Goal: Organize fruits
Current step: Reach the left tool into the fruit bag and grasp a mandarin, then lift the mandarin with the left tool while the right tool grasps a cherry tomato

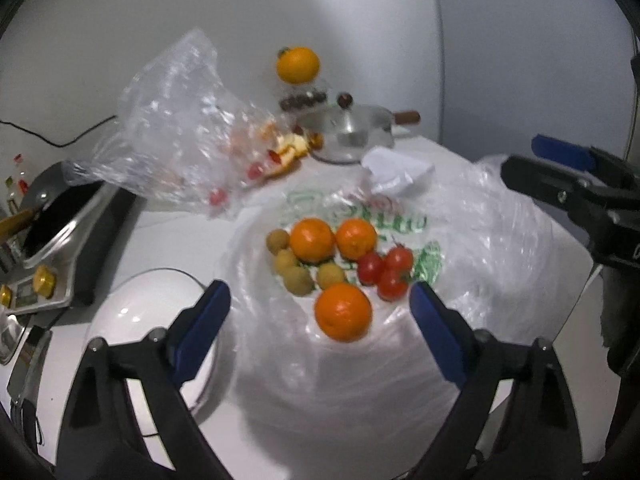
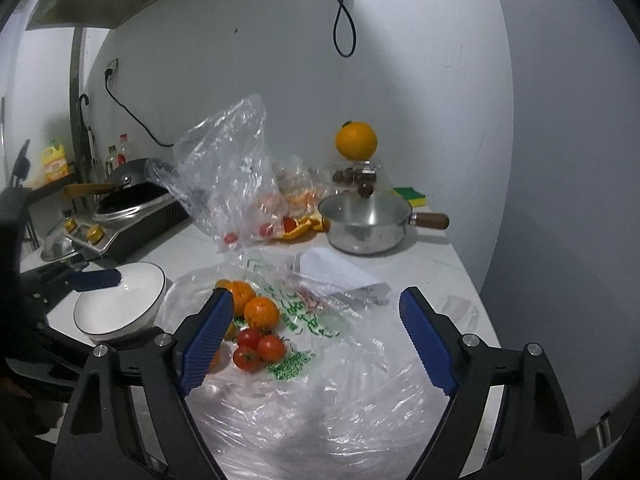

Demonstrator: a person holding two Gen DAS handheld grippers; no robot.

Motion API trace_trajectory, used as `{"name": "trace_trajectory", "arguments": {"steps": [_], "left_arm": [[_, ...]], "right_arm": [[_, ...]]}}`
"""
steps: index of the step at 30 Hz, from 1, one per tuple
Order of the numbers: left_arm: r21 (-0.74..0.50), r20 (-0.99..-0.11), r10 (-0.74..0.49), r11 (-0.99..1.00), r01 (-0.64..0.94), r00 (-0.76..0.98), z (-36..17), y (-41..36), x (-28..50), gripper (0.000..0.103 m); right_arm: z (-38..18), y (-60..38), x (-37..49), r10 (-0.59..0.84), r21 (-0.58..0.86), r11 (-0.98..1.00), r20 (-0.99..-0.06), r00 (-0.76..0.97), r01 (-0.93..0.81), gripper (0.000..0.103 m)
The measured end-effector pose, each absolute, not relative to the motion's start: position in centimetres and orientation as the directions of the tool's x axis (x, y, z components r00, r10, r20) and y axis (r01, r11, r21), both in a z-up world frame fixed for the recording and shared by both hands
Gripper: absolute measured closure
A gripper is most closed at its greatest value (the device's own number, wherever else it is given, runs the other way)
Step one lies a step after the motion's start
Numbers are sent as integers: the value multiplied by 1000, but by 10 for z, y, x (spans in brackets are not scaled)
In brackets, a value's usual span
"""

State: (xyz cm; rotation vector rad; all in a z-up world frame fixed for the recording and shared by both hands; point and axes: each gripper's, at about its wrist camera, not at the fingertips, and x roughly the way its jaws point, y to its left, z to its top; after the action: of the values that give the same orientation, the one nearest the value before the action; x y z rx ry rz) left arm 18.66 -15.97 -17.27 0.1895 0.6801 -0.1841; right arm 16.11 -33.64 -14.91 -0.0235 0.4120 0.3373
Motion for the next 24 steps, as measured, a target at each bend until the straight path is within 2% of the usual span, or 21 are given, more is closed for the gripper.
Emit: {"name": "trace_trajectory", "arguments": {"steps": [2,4,5,9,11,13,15,18,20,24], "left_arm": [[116,-657,-116,961,252,745,-180,-165,191,21],[120,-673,-118,957,265,730,-187,-169,197,27],[122,-680,-117,956,269,723,-191,-170,200,30],[125,-708,-111,952,279,697,-205,-171,211,36],[126,-714,-109,952,280,692,-209,-170,214,37],[123,-719,-111,951,283,686,-212,-169,217,38],[119,-726,-115,950,288,678,-215,-169,219,43],[95,-741,-134,949,301,658,-220,-166,223,49],[86,-744,-147,946,311,651,-223,-166,224,56],[71,-740,-162,947,315,653,-221,-164,222,57]], "right_arm": [[-154,-337,164,319,49,943,-408,855,-329,18],[-159,-338,169,324,59,942,-420,848,-331,26],[-161,-339,171,326,64,941,-430,842,-332,27],[-170,-333,176,337,63,936,-452,826,-348,28],[-174,-329,179,342,60,932,-464,817,-357,36],[-178,-326,182,345,62,931,-476,809,-361,37],[-183,-323,185,354,68,927,-488,798,-369,38],[-188,-316,189,375,81,917,-505,777,-390,46],[-191,-311,190,381,80,913,-516,767,-400,48],[-198,-300,192,396,86,904,-537,745,-419,51]]}}
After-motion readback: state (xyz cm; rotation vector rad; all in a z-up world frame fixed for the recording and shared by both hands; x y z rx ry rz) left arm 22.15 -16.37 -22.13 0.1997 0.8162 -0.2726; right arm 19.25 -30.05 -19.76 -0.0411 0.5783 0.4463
